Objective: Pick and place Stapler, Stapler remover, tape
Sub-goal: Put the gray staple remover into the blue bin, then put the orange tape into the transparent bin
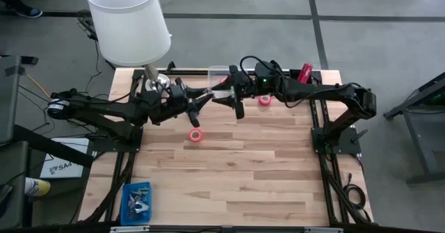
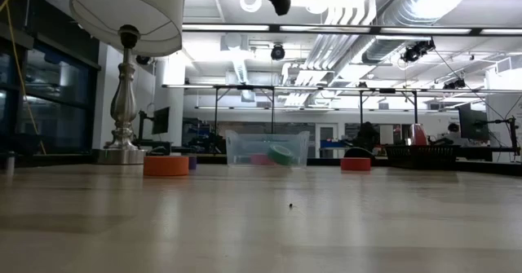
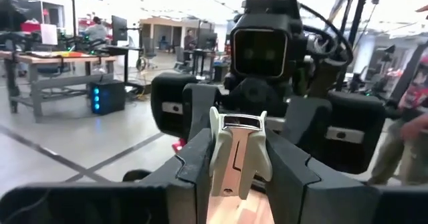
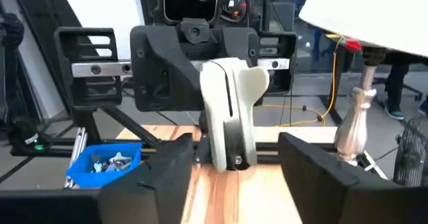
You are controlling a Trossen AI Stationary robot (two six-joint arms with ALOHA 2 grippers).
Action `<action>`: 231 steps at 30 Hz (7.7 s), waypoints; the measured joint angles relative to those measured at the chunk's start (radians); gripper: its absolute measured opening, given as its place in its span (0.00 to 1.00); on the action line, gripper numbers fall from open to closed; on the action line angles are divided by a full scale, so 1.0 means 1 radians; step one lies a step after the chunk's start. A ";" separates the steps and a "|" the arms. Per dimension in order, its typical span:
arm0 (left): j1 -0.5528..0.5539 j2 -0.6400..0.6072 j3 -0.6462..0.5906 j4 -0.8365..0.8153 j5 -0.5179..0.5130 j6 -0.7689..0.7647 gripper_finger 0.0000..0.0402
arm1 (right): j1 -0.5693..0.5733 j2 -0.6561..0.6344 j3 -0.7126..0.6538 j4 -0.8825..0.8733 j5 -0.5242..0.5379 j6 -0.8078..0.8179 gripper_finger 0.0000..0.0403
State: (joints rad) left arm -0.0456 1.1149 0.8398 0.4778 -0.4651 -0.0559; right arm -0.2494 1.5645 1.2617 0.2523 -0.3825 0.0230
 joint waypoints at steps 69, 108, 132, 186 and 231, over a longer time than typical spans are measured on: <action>-0.735 -0.176 0.000 -1.448 0.716 -1.566 0.24 | -0.211 -0.126 0.000 -0.622 0.372 -0.003 0.59; -0.969 0.271 0.000 -1.183 0.767 -1.551 0.64 | -0.211 -0.126 0.000 -0.649 0.348 -0.024 0.59; -0.744 -0.045 0.000 -1.382 0.495 -1.795 0.65 | -0.211 -0.126 0.000 -0.660 0.349 -0.024 0.59; 0.204 0.200 0.001 -1.032 0.456 -1.013 0.65 | -0.211 -0.126 0.000 -0.692 0.361 -0.025 0.59; 0.362 0.276 0.000 -0.967 0.493 -0.961 0.65 | -0.211 -0.126 0.000 -0.705 0.389 -0.029 0.59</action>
State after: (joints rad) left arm 0.3161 1.3911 0.8402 -0.4888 0.0277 -1.0172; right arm -0.4604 1.4384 1.2613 -0.4523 0.0069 -0.0063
